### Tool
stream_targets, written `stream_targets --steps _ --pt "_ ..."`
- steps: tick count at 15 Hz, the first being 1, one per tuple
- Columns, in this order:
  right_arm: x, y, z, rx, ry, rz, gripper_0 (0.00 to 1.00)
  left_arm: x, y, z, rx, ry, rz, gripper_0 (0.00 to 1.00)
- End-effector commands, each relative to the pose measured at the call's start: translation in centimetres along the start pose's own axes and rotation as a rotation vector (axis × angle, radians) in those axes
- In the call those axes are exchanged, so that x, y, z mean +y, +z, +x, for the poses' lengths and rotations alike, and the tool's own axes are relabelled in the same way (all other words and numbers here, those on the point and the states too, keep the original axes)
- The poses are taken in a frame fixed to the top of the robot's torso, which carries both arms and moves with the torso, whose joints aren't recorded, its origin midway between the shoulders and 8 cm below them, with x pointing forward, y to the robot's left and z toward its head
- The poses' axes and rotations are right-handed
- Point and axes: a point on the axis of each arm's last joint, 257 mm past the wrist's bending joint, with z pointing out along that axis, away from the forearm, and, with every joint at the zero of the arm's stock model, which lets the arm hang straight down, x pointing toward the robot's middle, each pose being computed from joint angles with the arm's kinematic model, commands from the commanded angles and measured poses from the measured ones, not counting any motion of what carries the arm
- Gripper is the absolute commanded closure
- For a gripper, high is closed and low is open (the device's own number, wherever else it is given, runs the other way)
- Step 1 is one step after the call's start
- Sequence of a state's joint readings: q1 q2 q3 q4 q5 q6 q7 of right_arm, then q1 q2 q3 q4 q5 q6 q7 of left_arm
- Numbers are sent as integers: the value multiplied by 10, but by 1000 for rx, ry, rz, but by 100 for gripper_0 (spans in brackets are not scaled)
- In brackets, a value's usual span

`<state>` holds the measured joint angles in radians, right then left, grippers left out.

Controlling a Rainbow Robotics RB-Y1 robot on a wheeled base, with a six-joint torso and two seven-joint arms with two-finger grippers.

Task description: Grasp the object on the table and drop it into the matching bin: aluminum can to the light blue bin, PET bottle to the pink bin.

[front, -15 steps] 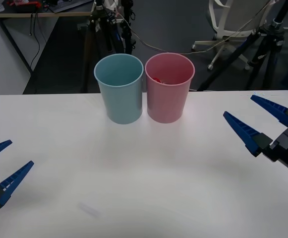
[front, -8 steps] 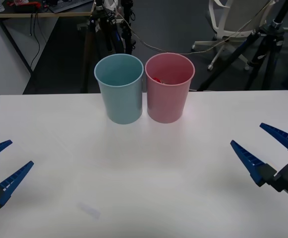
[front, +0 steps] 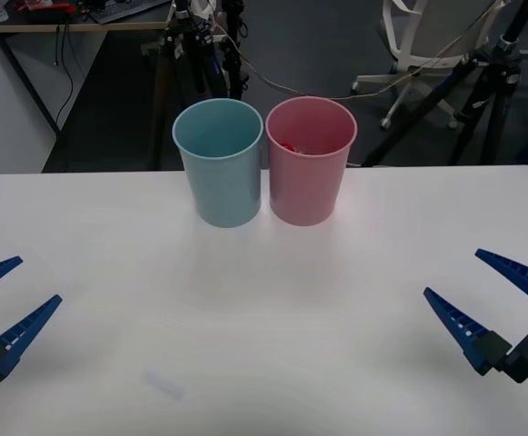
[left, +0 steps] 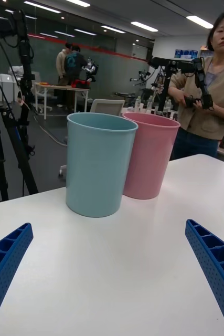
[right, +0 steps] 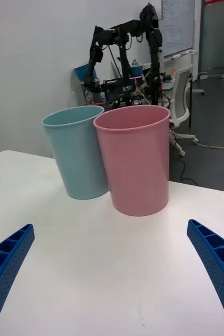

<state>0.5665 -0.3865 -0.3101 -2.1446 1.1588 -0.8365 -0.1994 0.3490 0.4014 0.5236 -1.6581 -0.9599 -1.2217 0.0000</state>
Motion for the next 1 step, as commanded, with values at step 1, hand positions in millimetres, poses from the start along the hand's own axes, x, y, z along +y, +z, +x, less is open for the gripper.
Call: stream_targets --steps 1 --pt "0 -1 1 2 0 1 0 0 0 0 0 0 0 0"
